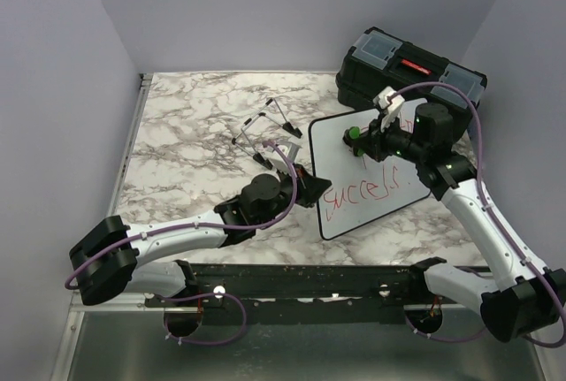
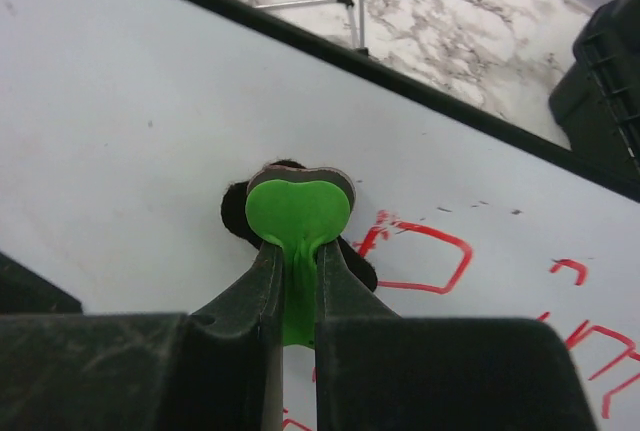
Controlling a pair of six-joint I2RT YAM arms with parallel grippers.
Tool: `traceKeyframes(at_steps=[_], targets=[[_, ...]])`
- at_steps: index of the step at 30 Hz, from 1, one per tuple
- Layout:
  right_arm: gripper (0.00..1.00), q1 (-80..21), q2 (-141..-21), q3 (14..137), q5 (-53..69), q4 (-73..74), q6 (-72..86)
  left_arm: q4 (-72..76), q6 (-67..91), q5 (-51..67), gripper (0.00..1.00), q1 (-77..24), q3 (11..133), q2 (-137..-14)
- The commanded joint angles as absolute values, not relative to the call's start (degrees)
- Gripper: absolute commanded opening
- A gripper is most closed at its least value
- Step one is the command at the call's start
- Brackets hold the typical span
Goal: Erase the whiteboard
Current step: Erase the whiteboard at the center of the board.
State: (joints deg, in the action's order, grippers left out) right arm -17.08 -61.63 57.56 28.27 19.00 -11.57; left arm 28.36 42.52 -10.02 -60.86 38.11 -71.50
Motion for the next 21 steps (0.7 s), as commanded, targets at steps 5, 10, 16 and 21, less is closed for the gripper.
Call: traceKeyframes(at_steps=[5,10,16,21], targets=[[0.01,-16.3,-63.9,56.8,33.7,16.2,-12.8,31.3,37.3,-8.0,0.00,-61.5,35.1,-70.4],[0.01,-16.6,-62.8,54.2,55.1,25.4,-24.1,32.6,38.0,-7.4,0.00,-61.5,34.7,-70.8],[0.01,-16.6,-61.1,51.6,32.4,16.0,-12.5,32.8,38.4,-7.2,0.00,-61.5,34.5,-70.3],[0.01,-16.3,-61.8,51.6,15.4,6.5,-3.4,32.9,38.5,-7.1,0.00,-61.5,34.1,-70.0]])
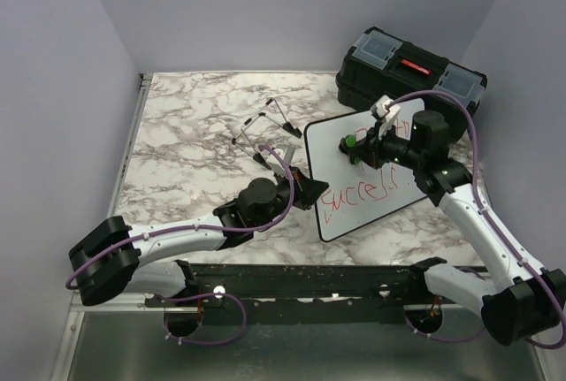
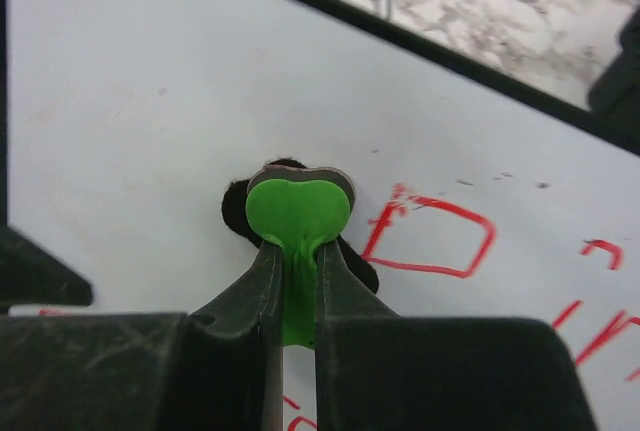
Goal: Erase the whiteboard
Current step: Erase the whiteboard at the center of the board.
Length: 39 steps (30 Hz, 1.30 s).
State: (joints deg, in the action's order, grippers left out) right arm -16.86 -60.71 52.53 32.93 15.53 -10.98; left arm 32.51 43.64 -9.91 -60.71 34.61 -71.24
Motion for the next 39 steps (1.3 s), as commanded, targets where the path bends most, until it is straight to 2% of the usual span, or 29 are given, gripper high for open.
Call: traceKeyframes(at_steps=[1,3,7,9,13,17,20,24,28,30,33,35,39], targets=[[0.01,-16.3,-62.0,51.4,16.3,5.7,-3.2,33.0,38.5,-7.1,0.00,-61.5,34.1,-70.0],[0.01,-16.3,-62.6,51.1,20.9,5.9,-3.9,33.1,38.5,-7.1,0.00,-61.4,34.1,-69.9],[0.00,-16.6,-62.6,49.7,45.5,16.3,-16.4,33.0,38.3,-7.0,0.00,-61.5,34.1,-69.6],[0.01,-17.8,-61.5,47.8,49.7,20.3,-22.3,33.1,38.2,-7.0,0.00,-61.5,34.3,-69.7],[0.01,-18.2,-60.3,46.8,45.0,22.4,-25.3,33.9,38.5,-6.6,0.00,-61.5,34.4,-70.2],[0.01,-18.1,-60.1,48.6,33.6,15.2,-16.7,34.2,38.7,-6.3,0.00,-61.5,34.7,-70.7],[0.01,-18.2,-61.6,51.4,29.6,10.3,-11.0,34.3,38.8,-6.0,0.00,-61.5,34.8,-71.0],[0.01,-18.1,-64.0,53.4,39.3,10.1,-11.4,34.4,38.8,-5.8,0.00,-61.5,34.9,-71.1],[0.01,-19.1,-64.1,52.2,49.0,18.6,-21.0,34.7,38.8,-5.7,0.00,-61.5,34.7,-71.1],[0.01,-19.3,-63.0,51.0,49.1,21.7,-24.5,34.7,38.8,-5.6,0.00,-61.5,34.7,-71.2],[0.01,-19.3,-61.3,49.8,39.2,21.5,-22.6,34.5,38.6,-5.6,0.00,-61.5,35.1,-71.3],[0.01,-18.9,-60.4,49.5,28.1,17.6,-17.0,34.5,38.5,-5.5,0.00,-61.5,35.0,-71.2],[0.01,-17.6,-60.6,50.6,20.6,12.4,-10.8,34.4,38.6,-5.7,0.00,-61.5,34.5,-70.8]])
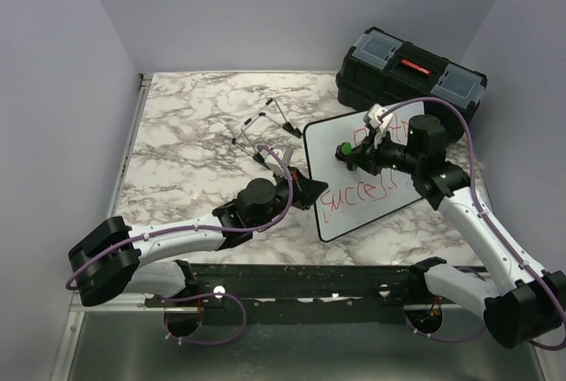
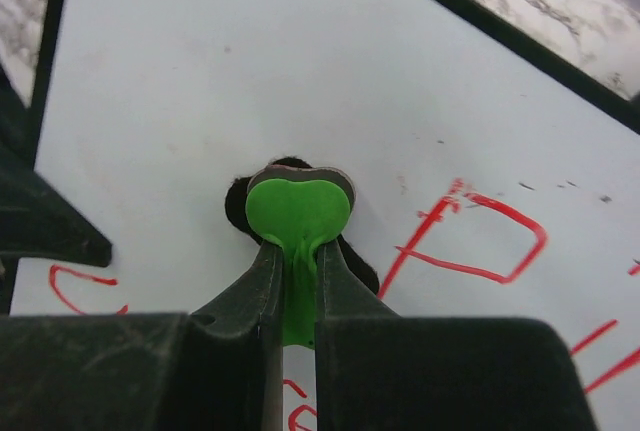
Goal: Erase the whiteboard
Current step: Erase the whiteboard at the center of the board.
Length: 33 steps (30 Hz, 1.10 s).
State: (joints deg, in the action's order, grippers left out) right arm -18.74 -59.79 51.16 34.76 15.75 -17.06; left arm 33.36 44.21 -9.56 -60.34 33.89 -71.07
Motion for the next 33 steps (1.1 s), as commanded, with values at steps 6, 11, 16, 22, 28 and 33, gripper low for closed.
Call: traceKeyframes(at_steps=[6,11,16,22,28,33], targets=[[0.01,-17.6,-65.2,54.9,27.6,7.8,-7.6,34.8,38.7,-5.9,0.00,-61.5,34.1,-70.7],[0.01,-18.2,-65.7,53.8,51.9,16.6,-16.8,35.2,38.8,-6.1,0.00,-61.5,34.1,-70.8],[0.01,-18.2,-61.6,49.1,43.8,23.0,-21.6,34.7,38.2,-6.0,0.00,-61.5,34.5,-71.1],[0.01,-16.2,-60.2,49.3,28.0,15.7,-13.0,34.8,37.7,-5.9,0.00,-61.5,35.0,-71.2],[0.01,-16.1,-64.5,55.4,24.7,9.5,-8.9,35.1,38.0,-6.2,0.00,-61.5,34.1,-70.9],[0.01,-16.3,-67.4,57.1,41.3,9.9,-8.9,35.6,37.9,-6.0,0.00,-61.5,34.7,-71.8]])
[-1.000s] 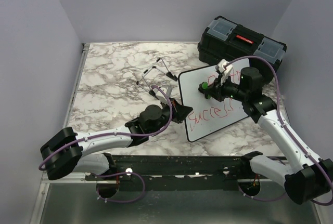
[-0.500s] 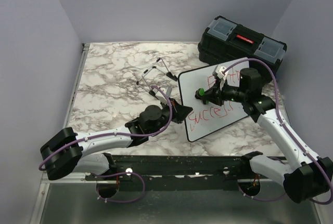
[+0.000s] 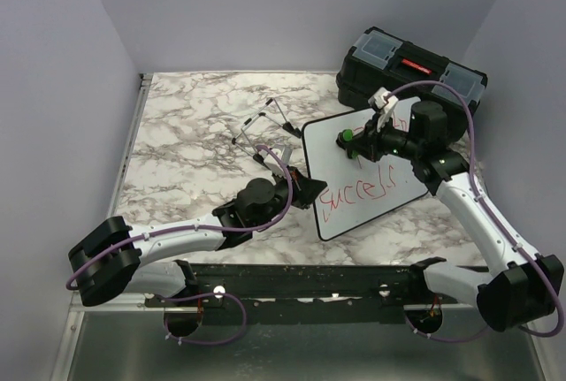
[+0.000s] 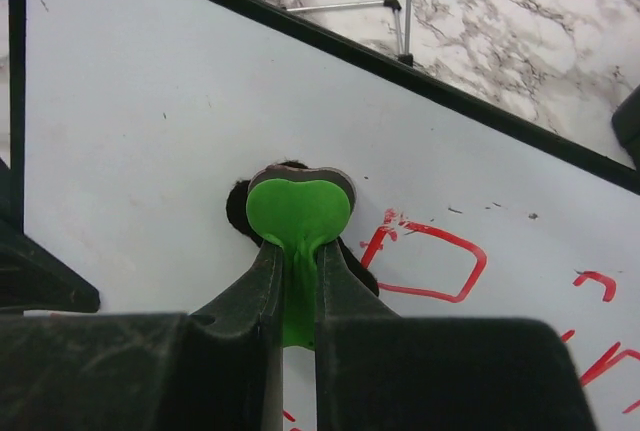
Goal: Erase the whiteboard
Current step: Erase the whiteboard at the center of the board.
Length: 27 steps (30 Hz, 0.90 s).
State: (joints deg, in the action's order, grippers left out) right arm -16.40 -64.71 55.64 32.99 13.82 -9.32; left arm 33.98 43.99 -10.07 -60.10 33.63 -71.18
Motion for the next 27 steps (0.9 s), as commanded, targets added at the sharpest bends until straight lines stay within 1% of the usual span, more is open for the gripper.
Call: traceKeyframes(at_steps=[1,3,5,6,8,10,15,22,24,27], targets=[[0.01,-16.6,-67.1,56.5,44.9,11.2,-10.7,35.6,37.9,-5.9,0.00,-61.4,34.8,-71.7],[0.01,-16.8,-65.6,54.3,49.9,15.0,-16.0,35.5,37.8,-6.1,0.00,-61.5,34.6,-71.5],[0.01,-16.8,-63.8,52.0,50.3,19.6,-20.8,35.4,37.8,-6.2,0.00,-61.5,34.4,-71.1],[0.01,-16.8,-62.9,50.9,48.6,20.7,-21.2,35.4,37.8,-6.2,0.00,-61.5,34.3,-70.9],[0.01,-16.4,-61.1,48.2,40.3,19.1,-17.3,35.2,37.6,-6.5,0.00,-61.5,34.2,-70.7],[0.01,-14.2,-59.7,47.5,36.6,17.7,-15.1,35.3,37.5,-6.5,0.00,-61.5,34.3,-70.8],[0.01,-13.3,-61.5,51.2,29.2,12.7,-10.2,35.5,37.7,-6.3,0.00,-61.5,34.2,-71.2],[0.01,-13.3,-67.3,60.9,32.3,9.6,-8.6,36.4,38.2,-6.5,0.00,-61.5,33.3,-71.0],[0.01,-13.4,-67.7,61.4,35.0,10.1,-8.4,36.6,38.2,-6.5,0.00,-61.5,33.3,-71.1],[0.00,-13.4,-65.6,58.8,39.3,11.7,-9.4,36.5,38.1,-7.0,0.00,-61.5,33.4,-70.7]])
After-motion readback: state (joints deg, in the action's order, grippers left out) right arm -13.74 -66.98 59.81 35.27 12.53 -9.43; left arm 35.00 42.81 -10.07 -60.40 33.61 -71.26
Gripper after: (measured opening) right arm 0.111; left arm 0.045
